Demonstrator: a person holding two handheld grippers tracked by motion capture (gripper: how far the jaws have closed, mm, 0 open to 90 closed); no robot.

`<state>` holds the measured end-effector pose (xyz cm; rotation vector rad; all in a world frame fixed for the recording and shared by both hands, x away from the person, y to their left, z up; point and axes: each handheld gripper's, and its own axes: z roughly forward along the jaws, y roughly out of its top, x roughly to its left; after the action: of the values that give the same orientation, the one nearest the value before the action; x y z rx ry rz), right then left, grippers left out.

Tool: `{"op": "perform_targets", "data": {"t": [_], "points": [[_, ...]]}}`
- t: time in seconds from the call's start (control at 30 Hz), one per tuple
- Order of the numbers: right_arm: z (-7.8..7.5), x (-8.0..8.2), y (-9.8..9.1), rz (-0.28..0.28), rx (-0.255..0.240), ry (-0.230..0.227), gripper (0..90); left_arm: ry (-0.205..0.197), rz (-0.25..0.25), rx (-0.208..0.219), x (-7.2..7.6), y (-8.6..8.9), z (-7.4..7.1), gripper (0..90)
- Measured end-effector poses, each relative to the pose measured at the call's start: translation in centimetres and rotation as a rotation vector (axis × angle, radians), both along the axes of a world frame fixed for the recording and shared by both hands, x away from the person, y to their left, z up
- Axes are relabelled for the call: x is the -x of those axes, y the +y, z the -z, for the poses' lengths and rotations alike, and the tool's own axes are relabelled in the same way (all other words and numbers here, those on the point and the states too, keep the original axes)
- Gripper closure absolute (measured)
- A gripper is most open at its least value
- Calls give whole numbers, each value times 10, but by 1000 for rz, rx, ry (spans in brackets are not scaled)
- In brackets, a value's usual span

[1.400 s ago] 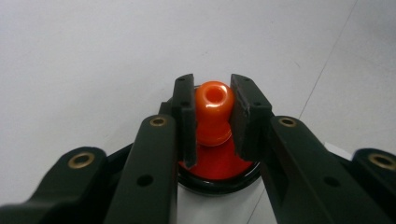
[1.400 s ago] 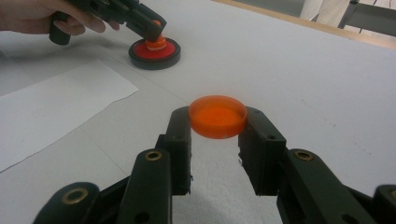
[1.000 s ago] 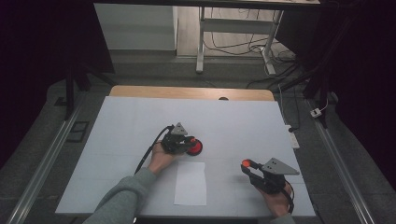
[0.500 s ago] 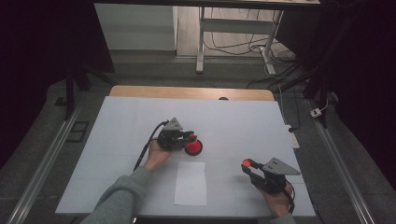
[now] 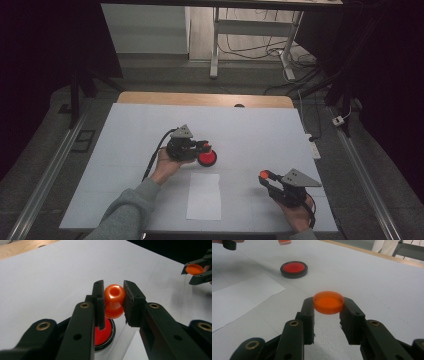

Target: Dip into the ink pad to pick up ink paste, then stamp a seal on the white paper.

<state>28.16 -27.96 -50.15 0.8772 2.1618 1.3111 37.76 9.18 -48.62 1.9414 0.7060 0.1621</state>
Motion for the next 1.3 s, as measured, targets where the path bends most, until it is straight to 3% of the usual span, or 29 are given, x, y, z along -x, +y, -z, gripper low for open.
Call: {"op": "perform_targets", "data": {"t": [0.73, 1.3], "points": [[0, -1, -1, 2, -2, -1, 646, -15, 13, 18, 12, 12, -15, 722], [1, -1, -1, 2, 0, 0, 645, -20, 68, 5, 22, 14, -18, 722]]}}
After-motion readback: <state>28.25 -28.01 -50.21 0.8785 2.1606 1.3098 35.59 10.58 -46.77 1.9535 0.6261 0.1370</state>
